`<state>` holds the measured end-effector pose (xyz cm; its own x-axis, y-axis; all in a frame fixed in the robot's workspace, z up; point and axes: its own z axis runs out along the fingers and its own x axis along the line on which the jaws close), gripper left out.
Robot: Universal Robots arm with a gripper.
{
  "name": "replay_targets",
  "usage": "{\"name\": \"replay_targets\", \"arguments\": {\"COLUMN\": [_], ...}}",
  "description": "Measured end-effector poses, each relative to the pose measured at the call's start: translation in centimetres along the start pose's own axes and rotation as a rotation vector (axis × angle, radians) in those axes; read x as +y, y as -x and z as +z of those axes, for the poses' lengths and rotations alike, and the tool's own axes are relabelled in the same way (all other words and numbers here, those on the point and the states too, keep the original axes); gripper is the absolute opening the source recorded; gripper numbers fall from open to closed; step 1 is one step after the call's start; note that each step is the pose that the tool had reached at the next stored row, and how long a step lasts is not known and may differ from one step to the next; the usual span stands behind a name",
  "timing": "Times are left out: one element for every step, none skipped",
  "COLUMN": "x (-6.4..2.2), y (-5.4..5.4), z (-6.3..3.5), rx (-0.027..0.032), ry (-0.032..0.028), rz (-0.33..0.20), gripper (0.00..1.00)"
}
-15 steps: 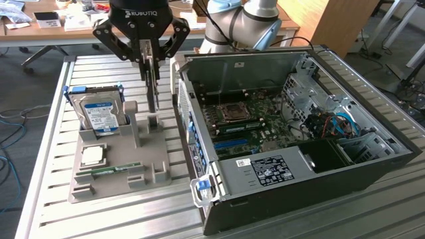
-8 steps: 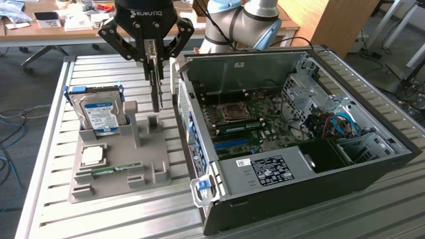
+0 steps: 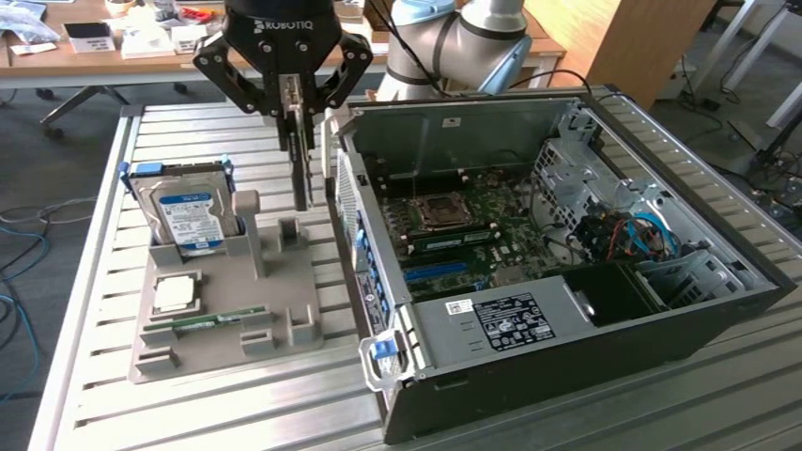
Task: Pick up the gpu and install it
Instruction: 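Pick up the gpu and move the gpu toward the slot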
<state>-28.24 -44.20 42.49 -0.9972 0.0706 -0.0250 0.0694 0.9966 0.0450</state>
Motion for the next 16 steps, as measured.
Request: {"name": "replay_targets", "arguments": {"x": [0.0, 0.01, 0.01, 0.01, 0.01, 0.01, 0.02, 0.02, 0.02, 0.02, 0.02, 0.02, 0.02, 0.02, 0.02, 0.03], "y": [0.04, 0.08, 0.12, 0.14, 0.17, 0.19, 0.21, 0.23, 0.25, 0.27, 0.29, 0.31, 0.32, 0.34, 0.36, 0.39], "z": [0.0, 0.0, 0.0, 0.01, 0.0, 0.0, 0.0, 0.0, 0.01, 0.01, 0.01, 0.01, 0.01, 0.01, 0.01, 0.01], "rx": [0.0001, 0.0001, 0.0, -0.0001, 0.0, 0.0, 0.0, 0.0, 0.0, 0.0001, 0.0, 0.0, 0.0, 0.0, 0.0, 0.0], "ry": [-0.0001, -0.0001, -0.0001, 0.0, 0.0, -0.0001, 0.0, -0.0001, 0.0, 0.0, -0.0001, 0.0, 0.0, 0.0, 0.0, 0.0], "rz": [0.0, 0.0, 0.0, 0.0, 0.0, 0.0, 0.0, 0.0, 0.0, 0.0, 0.0, 0.0, 0.0, 0.0, 0.0, 0.0], "gripper": [0.27, 0.27, 0.27, 0.27, 0.27, 0.27, 0.27, 0.27, 0.27, 0.27, 0.27, 0.27, 0.27, 0.27, 0.27, 0.27]}}
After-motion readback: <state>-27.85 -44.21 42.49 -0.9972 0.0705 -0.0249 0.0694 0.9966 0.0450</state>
